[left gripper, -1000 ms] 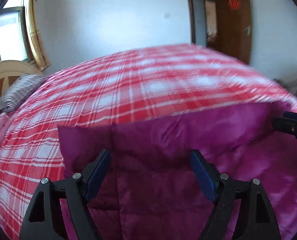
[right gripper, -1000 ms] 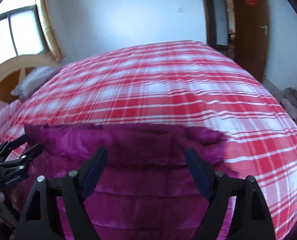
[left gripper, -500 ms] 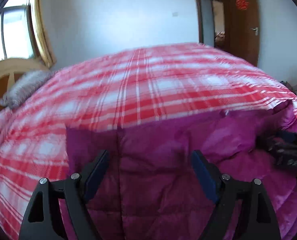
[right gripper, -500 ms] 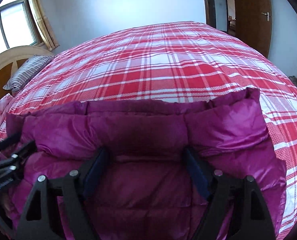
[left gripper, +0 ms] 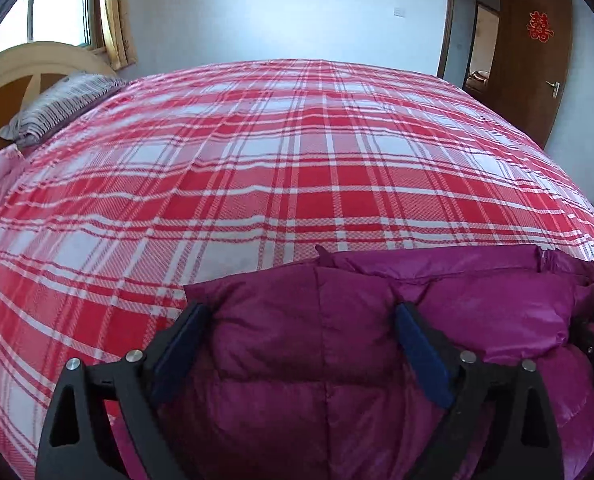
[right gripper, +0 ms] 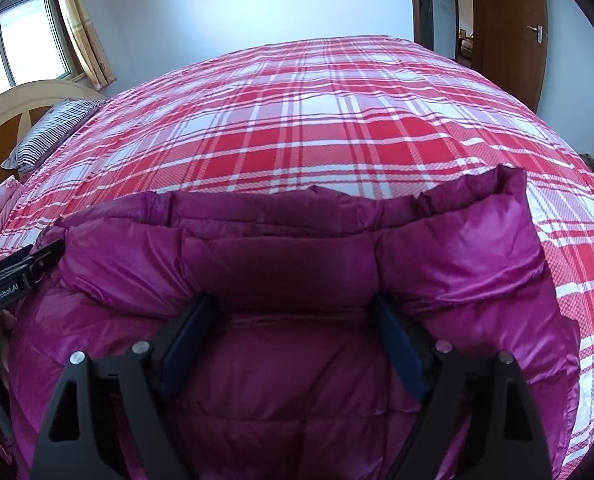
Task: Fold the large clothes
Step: 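Press the folded jacket flat with both open grippers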
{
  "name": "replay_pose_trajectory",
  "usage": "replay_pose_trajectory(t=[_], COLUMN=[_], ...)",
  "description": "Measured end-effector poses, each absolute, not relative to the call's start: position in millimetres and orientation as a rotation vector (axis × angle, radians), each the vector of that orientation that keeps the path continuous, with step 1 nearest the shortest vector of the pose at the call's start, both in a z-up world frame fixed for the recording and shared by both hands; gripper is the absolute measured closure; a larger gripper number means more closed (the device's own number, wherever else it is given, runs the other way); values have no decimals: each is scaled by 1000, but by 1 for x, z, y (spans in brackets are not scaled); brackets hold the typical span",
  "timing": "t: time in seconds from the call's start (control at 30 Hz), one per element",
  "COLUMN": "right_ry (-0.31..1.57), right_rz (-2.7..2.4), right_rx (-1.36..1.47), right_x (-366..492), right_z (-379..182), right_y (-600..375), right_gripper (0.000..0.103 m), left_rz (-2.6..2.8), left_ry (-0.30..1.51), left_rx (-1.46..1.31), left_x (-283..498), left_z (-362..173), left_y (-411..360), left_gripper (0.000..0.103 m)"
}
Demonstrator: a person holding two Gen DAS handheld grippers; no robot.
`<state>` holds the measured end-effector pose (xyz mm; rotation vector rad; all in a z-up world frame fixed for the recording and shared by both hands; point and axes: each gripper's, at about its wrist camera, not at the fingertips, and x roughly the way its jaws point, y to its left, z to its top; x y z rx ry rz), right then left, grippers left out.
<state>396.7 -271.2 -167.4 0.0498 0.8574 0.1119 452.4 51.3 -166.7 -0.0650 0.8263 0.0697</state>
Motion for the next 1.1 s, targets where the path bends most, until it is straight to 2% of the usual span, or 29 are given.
replay_pose_trajectory(t=[0.23, 0.7, 0.87, 1.0, 1.1], right_ry=[868, 883, 881, 879, 877], right_rz=[94, 75, 72, 72, 74], right_rx=[19, -19, -28, -32, -26], right_x=[398, 401, 401, 401, 401], right_z=[-169, -173, -174, -175, -175], right_y=[-267, -262, -261, -261, -260], right_gripper=[16, 14, 12, 12, 12], left_rz=[91, 94, 146, 48, -1], left_ry=[850, 875, 837, 732, 733], left_rx=[-66, -61, -25, -30, 49], left_x=[456, 460, 443, 410, 405], left_z=[-175, -180, -157, -120, -126], left_y=[51, 50, 42, 12, -17], left_gripper=[1, 1, 1, 1, 1])
